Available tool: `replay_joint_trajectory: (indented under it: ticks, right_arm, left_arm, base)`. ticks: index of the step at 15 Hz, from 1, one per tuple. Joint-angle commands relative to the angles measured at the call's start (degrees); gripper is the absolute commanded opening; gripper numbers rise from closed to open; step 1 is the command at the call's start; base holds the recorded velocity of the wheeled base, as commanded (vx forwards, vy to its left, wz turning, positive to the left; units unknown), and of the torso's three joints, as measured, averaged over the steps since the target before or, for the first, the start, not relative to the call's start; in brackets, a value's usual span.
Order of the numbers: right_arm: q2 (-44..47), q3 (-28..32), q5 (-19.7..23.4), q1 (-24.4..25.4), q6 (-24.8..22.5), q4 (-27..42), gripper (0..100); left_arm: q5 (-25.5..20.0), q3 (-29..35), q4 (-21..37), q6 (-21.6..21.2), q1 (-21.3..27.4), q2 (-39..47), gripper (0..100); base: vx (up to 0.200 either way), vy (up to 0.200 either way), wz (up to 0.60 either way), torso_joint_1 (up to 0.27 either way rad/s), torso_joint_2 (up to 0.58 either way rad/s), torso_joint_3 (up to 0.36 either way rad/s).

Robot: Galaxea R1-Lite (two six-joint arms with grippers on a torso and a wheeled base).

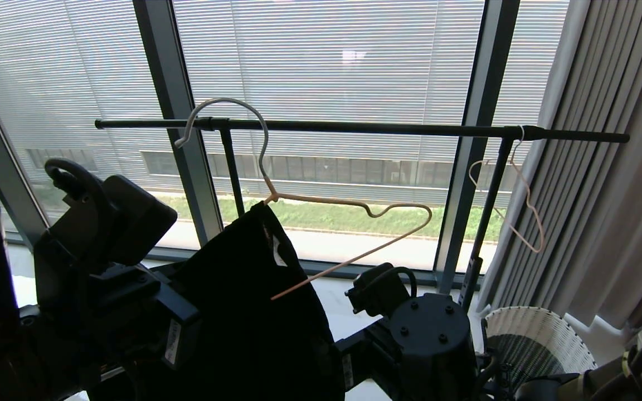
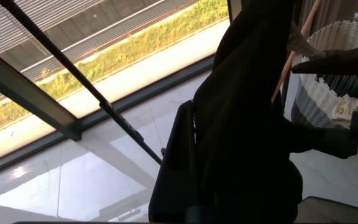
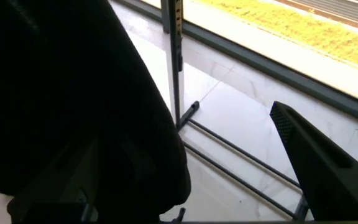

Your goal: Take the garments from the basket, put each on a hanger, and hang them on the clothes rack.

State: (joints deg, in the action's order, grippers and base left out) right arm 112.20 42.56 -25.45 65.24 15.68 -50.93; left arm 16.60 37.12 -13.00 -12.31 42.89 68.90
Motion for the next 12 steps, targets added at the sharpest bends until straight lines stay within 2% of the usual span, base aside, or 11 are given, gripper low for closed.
replay_joint_trajectory:
  ticks: [1, 3, 7, 10, 12]
  right_arm:
    - [1.2, -1.8, -2.5, -1.6, -1.1, 0.1, 100]
    - [0.9, -5.1, -4.4, -5.2, -4.9, 0.0, 100]
    - [-0.3, -5.6, -7.4, -13.1, -7.4, 0.0, 100]
    - [-3.4, -5.5, -7.2, -19.1, -8.4, 0.0, 100]
    - [-5.2, -5.5, -6.7, -22.5, -9.8, 0.0, 100]
  left_arm:
    - [1.0, 0.1, 0.0, 0.1, 0.0, -0.5, 0]
    - [2.0, 0.0, 0.0, 0.3, -0.2, -0.8, 0]
    - [3.2, -1.5, 0.1, -0.1, -0.2, -1.6, 0]
    - [5.6, -5.6, 0.3, -0.3, -0.2, -1.5, 0]
    - [5.6, -7.4, 0.3, -0.3, -0.1, -1.7, 0]
  base:
    - [0.000, 0.000, 0.00, 0.000, 0.00, 0.000]
    - [0.000, 0.000, 0.00, 0.000, 0.00, 0.000]
    - [0.000, 0.000, 0.00, 0.000, 0.00, 0.000]
    - [0.000, 0.000, 0.00, 0.000, 0.00, 0.000]
    - [0.000, 0.000, 0.00, 0.000, 0.00, 0.000]
